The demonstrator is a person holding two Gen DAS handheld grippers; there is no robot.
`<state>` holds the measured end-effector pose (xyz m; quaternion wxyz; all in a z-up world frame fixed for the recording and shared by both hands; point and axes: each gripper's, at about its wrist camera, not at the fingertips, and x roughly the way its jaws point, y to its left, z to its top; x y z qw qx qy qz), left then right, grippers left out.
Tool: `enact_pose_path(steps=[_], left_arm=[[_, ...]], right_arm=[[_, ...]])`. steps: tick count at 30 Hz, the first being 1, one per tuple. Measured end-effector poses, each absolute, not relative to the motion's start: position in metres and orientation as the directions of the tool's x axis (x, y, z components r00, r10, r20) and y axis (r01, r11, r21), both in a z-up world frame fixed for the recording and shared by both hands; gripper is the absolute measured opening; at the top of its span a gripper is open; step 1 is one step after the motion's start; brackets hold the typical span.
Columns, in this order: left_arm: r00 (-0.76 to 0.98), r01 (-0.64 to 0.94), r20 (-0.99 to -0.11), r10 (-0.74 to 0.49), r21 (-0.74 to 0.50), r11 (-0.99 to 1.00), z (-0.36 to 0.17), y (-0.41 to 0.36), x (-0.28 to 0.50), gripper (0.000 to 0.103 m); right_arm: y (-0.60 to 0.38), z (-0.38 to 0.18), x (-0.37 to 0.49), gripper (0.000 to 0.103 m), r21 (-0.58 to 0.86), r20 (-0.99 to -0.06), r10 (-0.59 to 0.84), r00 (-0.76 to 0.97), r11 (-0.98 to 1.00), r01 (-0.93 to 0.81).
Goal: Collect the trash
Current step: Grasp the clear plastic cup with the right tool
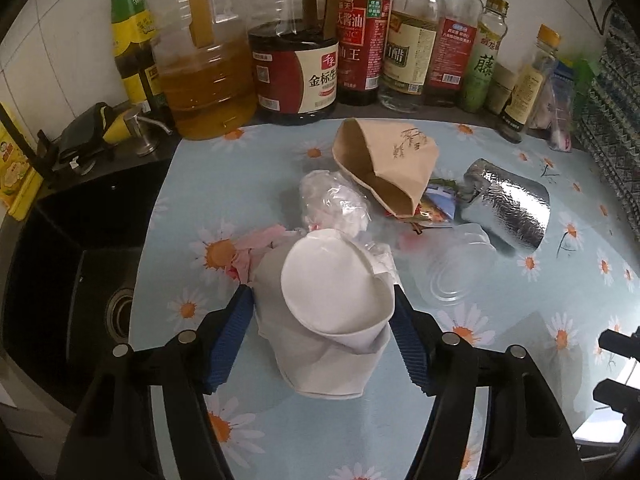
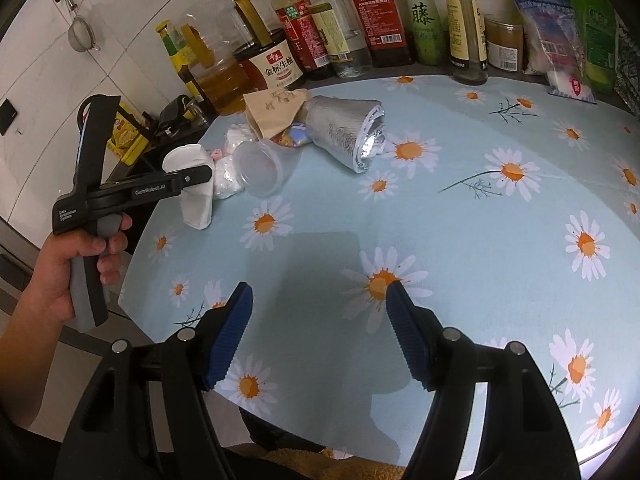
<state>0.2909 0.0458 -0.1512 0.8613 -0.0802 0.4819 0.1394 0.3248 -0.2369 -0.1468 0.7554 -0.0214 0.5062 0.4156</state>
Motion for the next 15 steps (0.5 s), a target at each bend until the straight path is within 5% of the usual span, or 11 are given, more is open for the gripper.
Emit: enact_pose_path(steps=[12, 15], left_arm=[[0.536, -0.366, -0.833, 0.14, -0.08, 0.927, -0.13, 0.047, 0.261, 0.065], [0.547, -0.387, -0.825, 0.138, -0.103, 0.916, -0.123, 0.044, 0.245, 0.065]], right_arm=[[-0.201, -0.14, 0.343, 0.069, 0.364, -0.779, 0.619, 0.101, 0.576, -0.732], [-0.188, -0.14, 0.35, 0.077, 0.384, -0.773, 0.63, 0.068, 0.551, -0.741]])
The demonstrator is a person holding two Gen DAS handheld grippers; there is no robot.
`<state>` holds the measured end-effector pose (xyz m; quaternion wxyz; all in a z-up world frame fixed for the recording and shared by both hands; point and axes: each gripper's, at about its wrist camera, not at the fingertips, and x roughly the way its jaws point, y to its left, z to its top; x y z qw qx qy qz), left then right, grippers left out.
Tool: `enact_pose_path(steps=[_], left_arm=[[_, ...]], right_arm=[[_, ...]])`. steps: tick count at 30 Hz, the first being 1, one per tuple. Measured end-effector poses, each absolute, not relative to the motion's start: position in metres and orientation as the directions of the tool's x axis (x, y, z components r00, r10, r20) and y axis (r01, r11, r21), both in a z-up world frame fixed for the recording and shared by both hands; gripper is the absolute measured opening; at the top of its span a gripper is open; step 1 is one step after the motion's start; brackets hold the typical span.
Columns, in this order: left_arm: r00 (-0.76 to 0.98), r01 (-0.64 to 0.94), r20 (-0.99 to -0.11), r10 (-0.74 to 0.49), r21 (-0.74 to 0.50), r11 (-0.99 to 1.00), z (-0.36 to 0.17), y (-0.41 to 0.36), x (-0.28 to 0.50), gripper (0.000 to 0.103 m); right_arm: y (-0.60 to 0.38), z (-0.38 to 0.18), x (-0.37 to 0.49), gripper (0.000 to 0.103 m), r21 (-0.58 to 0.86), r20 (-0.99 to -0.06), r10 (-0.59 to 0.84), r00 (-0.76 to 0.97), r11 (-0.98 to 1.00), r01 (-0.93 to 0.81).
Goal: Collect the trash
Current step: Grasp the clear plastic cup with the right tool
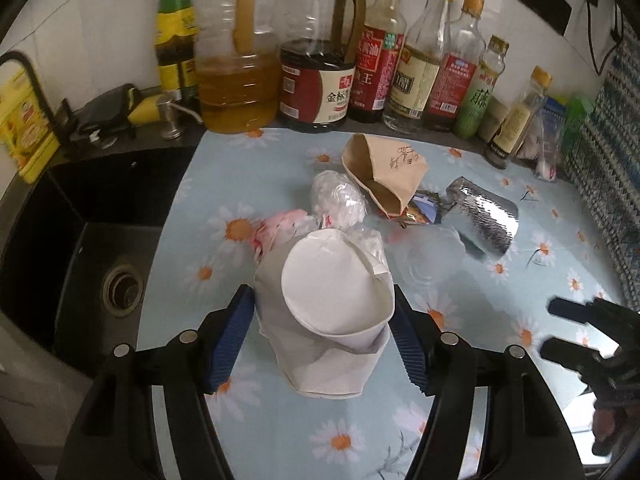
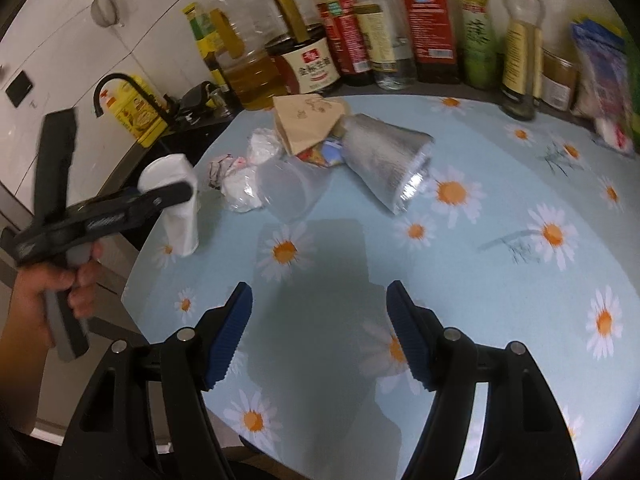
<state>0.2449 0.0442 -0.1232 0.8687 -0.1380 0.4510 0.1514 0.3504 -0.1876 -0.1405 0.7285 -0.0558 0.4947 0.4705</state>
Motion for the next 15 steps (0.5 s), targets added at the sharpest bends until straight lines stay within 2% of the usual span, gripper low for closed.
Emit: enact_pose_path(steps=[8, 12, 15], left_arm=[[0.567, -0.464, -0.81, 0.148, -0.166, 0.87, -0.112, 0.036, 0.199, 0.065], [0.571, -0.507, -0.803, 0.17, -0.182, 0.843, -0.107, 0.035, 0.181, 0.065], [0.572, -0.534, -0.796, 0.198, -0.178, 0.826, -0.102, 0.034, 0.17, 0.065]], right_arm=[[-0.133, -0.147, 0.382, 0.079, 0.505, -0.752, 0.656, -0.062, 0.514, -0.693], [-0.106, -0.156, 0.398, 0.079, 0.589, -0.741, 0.654, -0.15, 0.527, -0.614], [-0.092, -0.162, 0.405, 0.079, 0.585, -0.762, 0.629, -0.153, 0.569, -0.578]])
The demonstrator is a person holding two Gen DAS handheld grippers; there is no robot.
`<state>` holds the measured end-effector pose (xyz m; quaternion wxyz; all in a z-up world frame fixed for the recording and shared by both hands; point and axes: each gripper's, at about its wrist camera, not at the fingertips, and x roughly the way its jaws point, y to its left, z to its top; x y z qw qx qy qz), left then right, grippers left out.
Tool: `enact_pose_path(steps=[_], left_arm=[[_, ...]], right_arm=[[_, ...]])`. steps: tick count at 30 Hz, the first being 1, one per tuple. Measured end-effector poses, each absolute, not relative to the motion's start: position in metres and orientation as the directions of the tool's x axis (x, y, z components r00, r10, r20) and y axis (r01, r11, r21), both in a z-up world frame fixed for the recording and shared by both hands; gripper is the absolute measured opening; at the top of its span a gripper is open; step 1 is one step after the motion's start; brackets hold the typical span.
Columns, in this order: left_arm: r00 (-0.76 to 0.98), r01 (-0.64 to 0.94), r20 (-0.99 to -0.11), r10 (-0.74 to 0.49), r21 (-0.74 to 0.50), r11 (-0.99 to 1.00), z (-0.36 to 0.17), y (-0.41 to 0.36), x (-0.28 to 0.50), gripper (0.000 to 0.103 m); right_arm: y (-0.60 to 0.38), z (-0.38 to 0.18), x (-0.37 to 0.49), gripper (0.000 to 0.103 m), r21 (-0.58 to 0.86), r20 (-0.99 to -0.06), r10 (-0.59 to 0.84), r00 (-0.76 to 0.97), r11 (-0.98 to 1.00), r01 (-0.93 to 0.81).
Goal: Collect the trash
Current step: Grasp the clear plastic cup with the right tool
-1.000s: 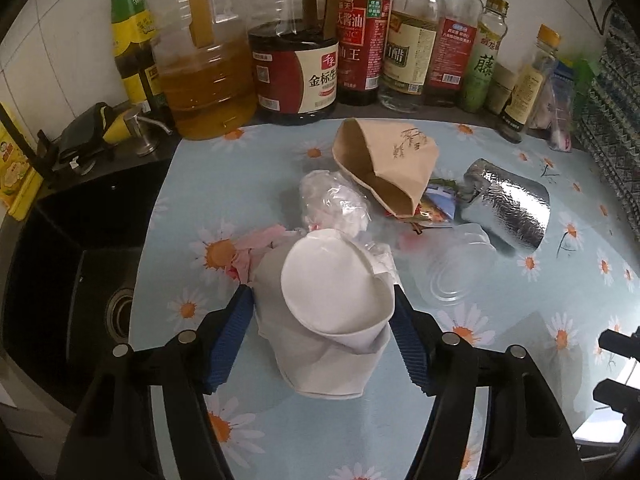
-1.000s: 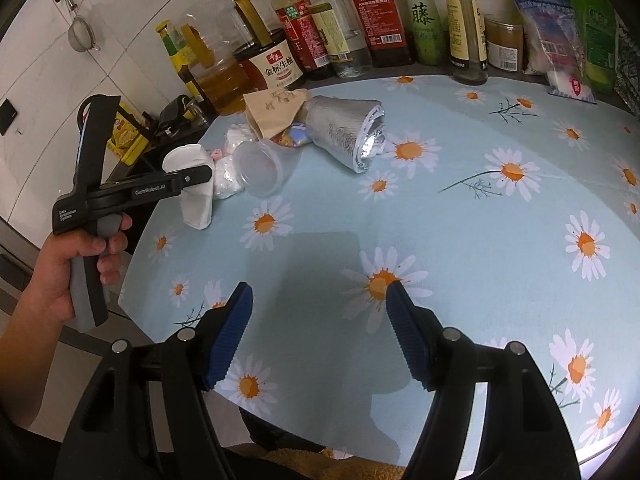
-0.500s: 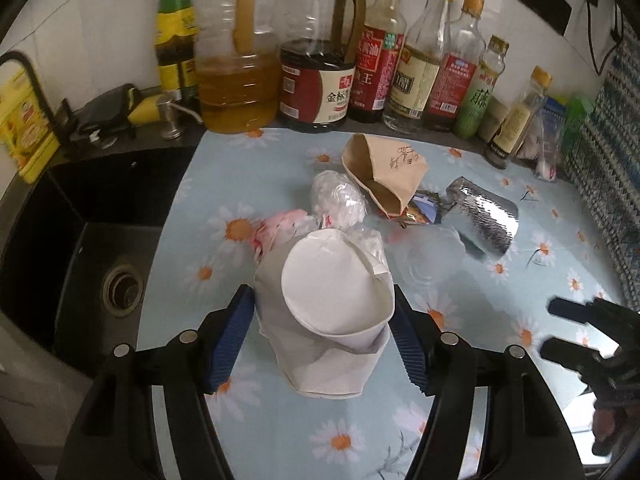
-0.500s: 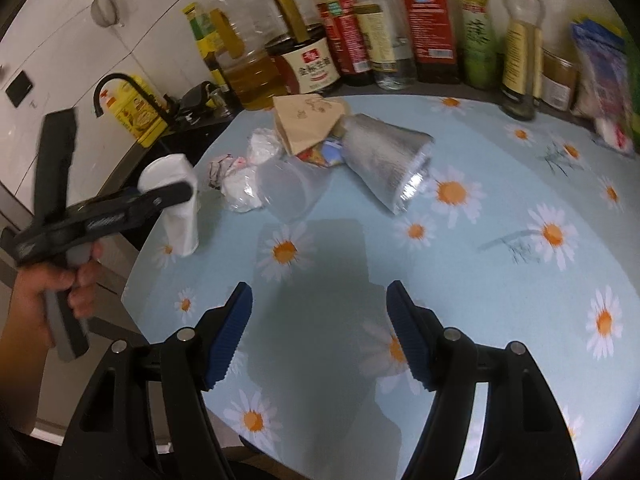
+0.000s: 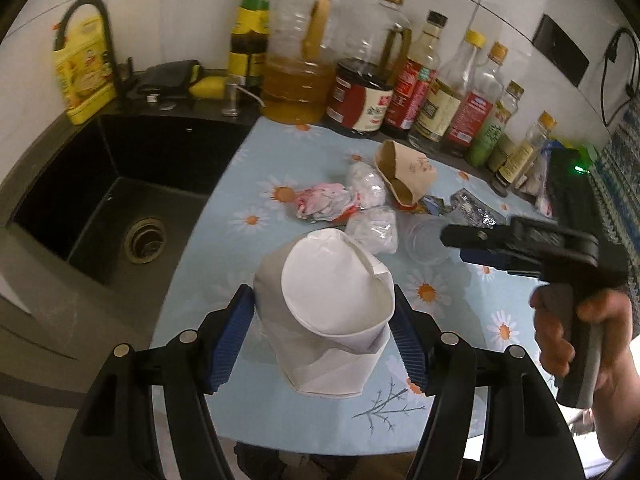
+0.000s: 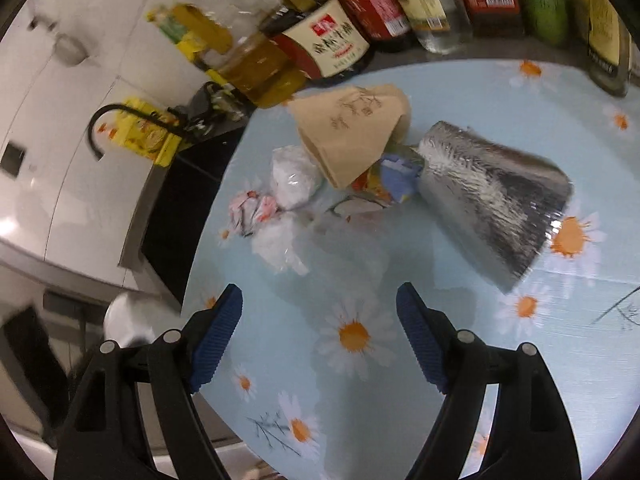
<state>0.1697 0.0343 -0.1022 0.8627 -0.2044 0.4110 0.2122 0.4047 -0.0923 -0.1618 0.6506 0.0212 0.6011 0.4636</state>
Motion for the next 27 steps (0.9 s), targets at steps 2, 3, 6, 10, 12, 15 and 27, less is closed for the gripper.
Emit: enact_pose_path(steps=[2, 3, 6, 10, 12, 15, 27], left_arm=[[0.571, -0.551, -0.796, 0.202, -0.189, 0.813, -0.102, 0.037, 0.163, 0.065], [0.569, -0.56, -0.797, 0.204, -0.193, 0.806, -0.102, 0.038, 0.159, 0.065], [0.566, -0.579, -0.798, 0.208, -0.204, 0.79, -0.103, 0.039, 0.152, 0.065], [0.567, -0.595, -0.796, 0.212, -0.217, 0.774, -0.104, 0.04, 0.141, 0.065], [0.577, -0.599, -0.787, 0.216, -0.228, 0.768, -0.102, 0.041, 0.137, 0.065], [0.579, -0.599, -0.785, 0.22, -0.226, 0.768, -0.101, 0.042, 0.133, 0.065], [0.613, -0.563, -0.768, 0.187, -0.259, 0.785, -0.098, 0.048, 0.123, 0.065]], right_arm=[[-0.085, -0.166, 0.41, 0.079, 0.579, -0.776, 0.613, -0.151, 0.597, -0.555], [-0.081, -0.169, 0.413, 0.079, 0.589, -0.776, 0.61, -0.162, 0.606, -0.535], [-0.072, -0.175, 0.42, 0.079, 0.607, -0.773, 0.608, -0.182, 0.625, -0.491], [-0.065, -0.183, 0.428, 0.079, 0.643, -0.756, 0.615, -0.226, 0.63, -0.436], [-0.063, -0.188, 0.433, 0.079, 0.651, -0.753, 0.614, -0.237, 0.643, -0.404], [-0.063, -0.19, 0.435, 0.069, 0.657, -0.75, 0.618, -0.237, 0.653, -0.376], [-0.091, -0.181, 0.408, 0.059, 0.677, -0.733, 0.641, -0.227, 0.655, -0.336]])
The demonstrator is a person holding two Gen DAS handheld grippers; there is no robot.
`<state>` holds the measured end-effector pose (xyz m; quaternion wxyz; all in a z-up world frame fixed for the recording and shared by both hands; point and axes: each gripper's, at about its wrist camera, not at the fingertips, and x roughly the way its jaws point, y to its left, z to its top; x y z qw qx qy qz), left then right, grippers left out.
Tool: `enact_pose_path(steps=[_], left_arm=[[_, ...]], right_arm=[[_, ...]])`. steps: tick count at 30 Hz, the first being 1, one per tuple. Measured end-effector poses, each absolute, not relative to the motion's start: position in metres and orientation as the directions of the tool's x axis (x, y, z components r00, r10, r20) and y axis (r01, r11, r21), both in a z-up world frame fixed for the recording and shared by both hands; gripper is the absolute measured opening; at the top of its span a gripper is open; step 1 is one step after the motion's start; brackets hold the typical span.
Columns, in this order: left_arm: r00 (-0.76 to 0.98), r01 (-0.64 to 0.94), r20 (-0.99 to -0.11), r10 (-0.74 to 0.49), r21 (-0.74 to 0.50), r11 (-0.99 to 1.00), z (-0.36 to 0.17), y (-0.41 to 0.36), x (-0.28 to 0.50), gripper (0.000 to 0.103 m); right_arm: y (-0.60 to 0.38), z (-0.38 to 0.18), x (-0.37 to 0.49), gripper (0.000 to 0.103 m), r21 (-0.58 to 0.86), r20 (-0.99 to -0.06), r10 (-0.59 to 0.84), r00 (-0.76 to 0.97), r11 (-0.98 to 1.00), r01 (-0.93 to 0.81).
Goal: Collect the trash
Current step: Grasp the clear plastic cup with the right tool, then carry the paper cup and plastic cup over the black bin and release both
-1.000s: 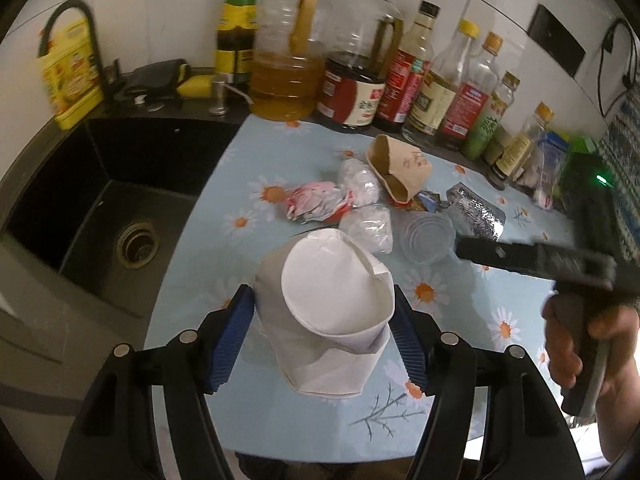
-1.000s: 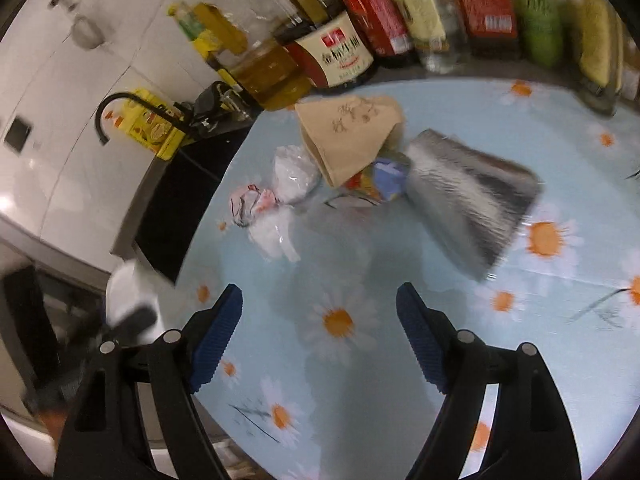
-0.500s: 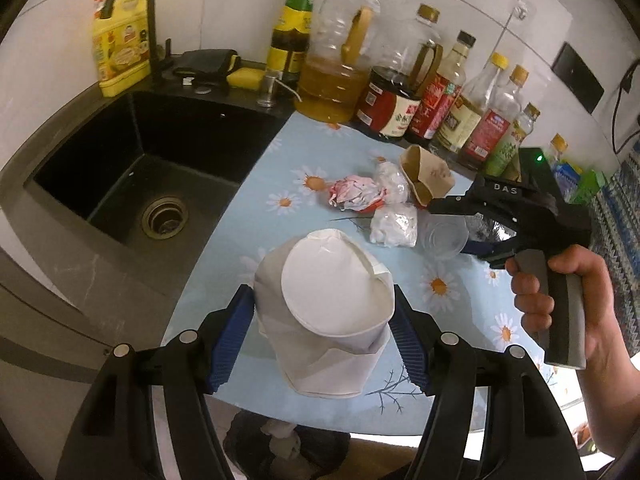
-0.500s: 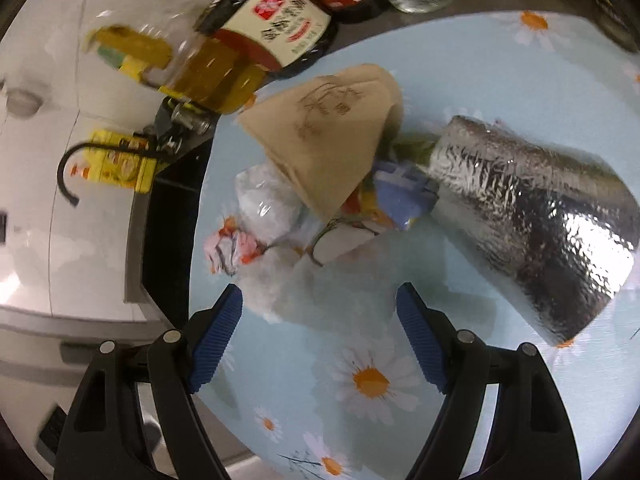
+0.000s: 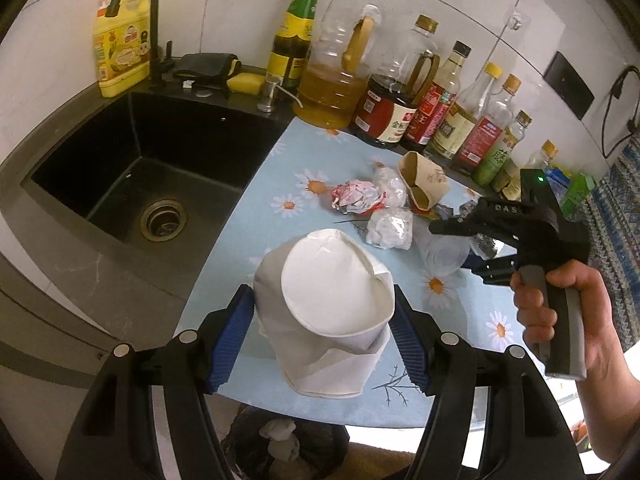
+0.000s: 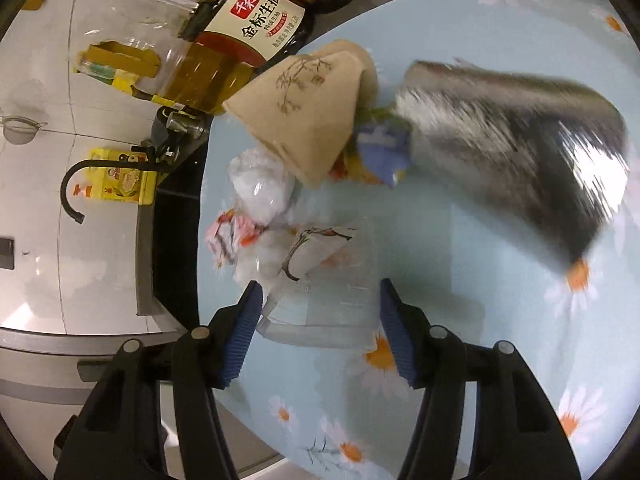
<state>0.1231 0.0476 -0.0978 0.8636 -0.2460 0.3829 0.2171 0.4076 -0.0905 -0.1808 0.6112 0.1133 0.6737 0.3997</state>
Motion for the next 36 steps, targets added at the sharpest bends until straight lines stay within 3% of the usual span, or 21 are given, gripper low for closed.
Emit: enact_pose_path(steps=[16, 36], left_arm=[[0.671, -0.365, -0.74, 0.041, -0.282, 0.887, -0.1, 0.038, 0.1, 0.065], [0.588, -0.199, -0.796, -0.145, -0.315, 0.928, -0.15, 0.007, 0.024, 0.065]], right_arm=[[-0.168, -0.159, 0.301, 0.06, 0.719, -0.69, 0.705, -0.166, 0.64, -0.27], [-0.216, -0.165, 0.149, 0.06, 0.672, -0.72, 0.69, -0.072, 0.669, -0.316]])
